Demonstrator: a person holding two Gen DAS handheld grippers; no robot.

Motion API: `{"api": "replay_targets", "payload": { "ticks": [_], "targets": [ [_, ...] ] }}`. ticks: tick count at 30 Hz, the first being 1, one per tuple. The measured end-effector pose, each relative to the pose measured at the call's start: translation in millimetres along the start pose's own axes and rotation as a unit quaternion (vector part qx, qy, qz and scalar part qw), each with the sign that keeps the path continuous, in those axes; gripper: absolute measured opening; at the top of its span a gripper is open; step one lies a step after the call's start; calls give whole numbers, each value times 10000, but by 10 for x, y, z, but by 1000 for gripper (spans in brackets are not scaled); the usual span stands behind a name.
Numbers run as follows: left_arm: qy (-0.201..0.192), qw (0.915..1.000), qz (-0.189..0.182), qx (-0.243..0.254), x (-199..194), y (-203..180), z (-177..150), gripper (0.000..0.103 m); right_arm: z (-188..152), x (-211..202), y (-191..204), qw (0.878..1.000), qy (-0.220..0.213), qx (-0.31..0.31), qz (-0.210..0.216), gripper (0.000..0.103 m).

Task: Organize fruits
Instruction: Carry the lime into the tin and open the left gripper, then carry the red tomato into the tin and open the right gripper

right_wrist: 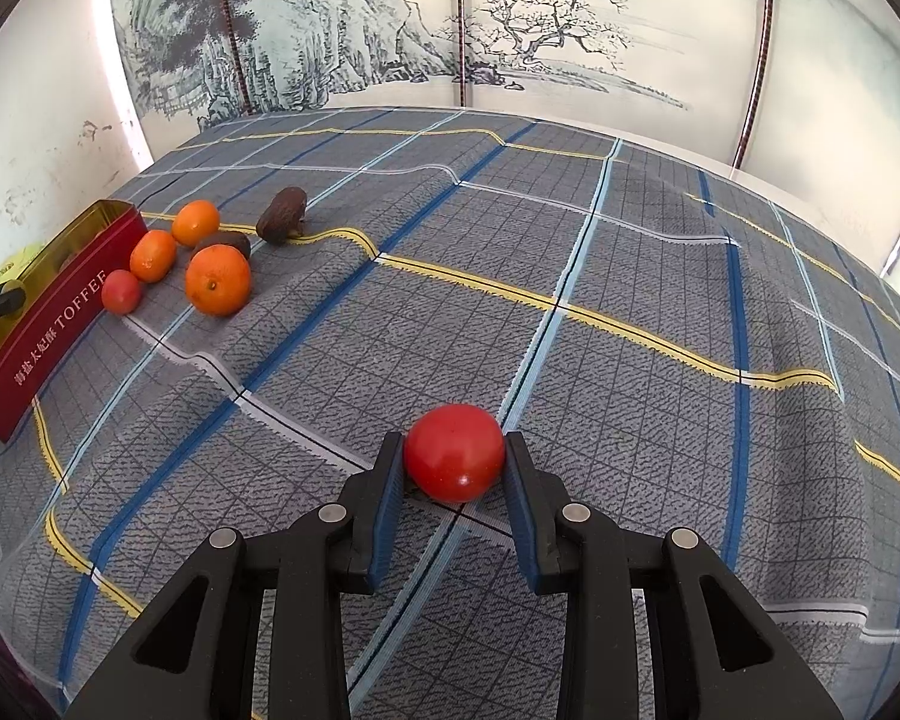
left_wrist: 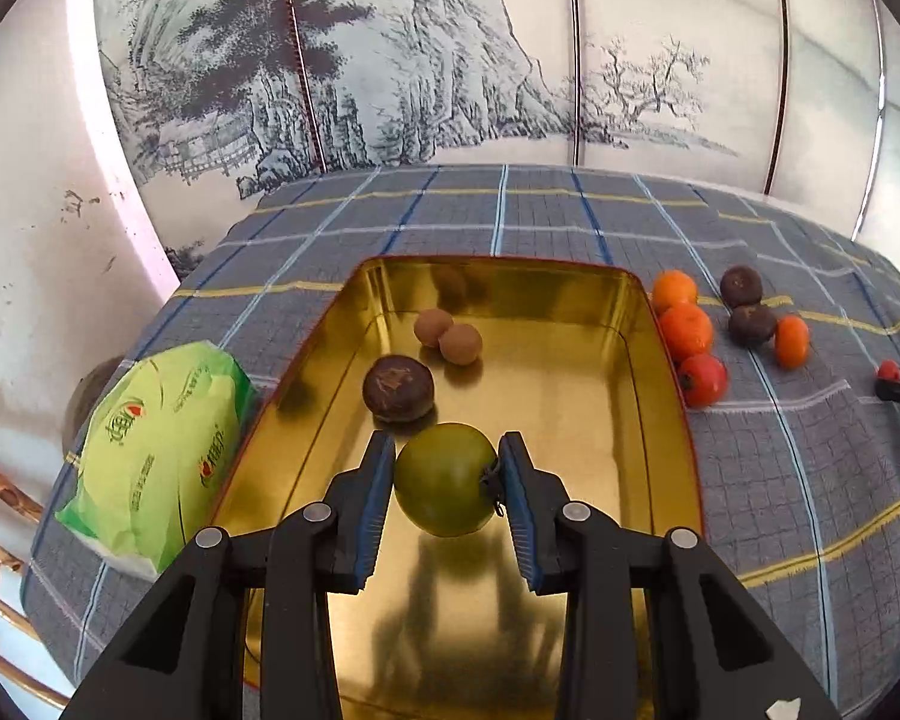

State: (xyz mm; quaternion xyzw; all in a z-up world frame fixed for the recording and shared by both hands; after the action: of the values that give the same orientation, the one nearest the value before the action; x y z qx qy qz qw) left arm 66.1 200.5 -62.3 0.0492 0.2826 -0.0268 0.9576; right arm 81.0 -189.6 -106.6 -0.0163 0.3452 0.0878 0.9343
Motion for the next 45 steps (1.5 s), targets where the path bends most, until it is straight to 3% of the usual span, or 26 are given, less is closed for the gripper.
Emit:
{"api": "replay_targets", "payload": {
  "ticks": [13,25,30,33,35,45],
  "targets": [
    [-42,9999,-33,-96,217,146,-3,32,2,4,23,10000,4,-10,-13,34],
    [-375,9990,-19,-234,133,190,16,32,5,8,37,10000,9,-27,-31,34],
    [-544,9979,-49,-338,82,219,24,47,6,11,43,10000,11,-34,-37,34],
    [-703,9968,-38,-379,23,222,42,72,7,12,47,10000,12,-37,-40,34],
    [-811,9960,5,-373,-14,220,47,78,8,14,49,10000,13,-40,-43,34],
    [-945,9941,47,-525,-53,248,45,80,10,17,64,10000,16,-52,-53,35]
  ]
}}
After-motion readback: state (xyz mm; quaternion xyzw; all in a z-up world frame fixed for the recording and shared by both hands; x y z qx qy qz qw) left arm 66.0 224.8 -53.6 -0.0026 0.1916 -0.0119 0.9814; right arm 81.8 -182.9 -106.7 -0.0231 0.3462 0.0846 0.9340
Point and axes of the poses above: each gripper's, at about its wrist camera, not at the fingertips, and x roughly the way its jaws point, y to its left, z to its top, the point moved 2 cm from there along x, roughly the way its jaws point, and after that the axes turned 11 degrees about -y, right-handed, at the moved point
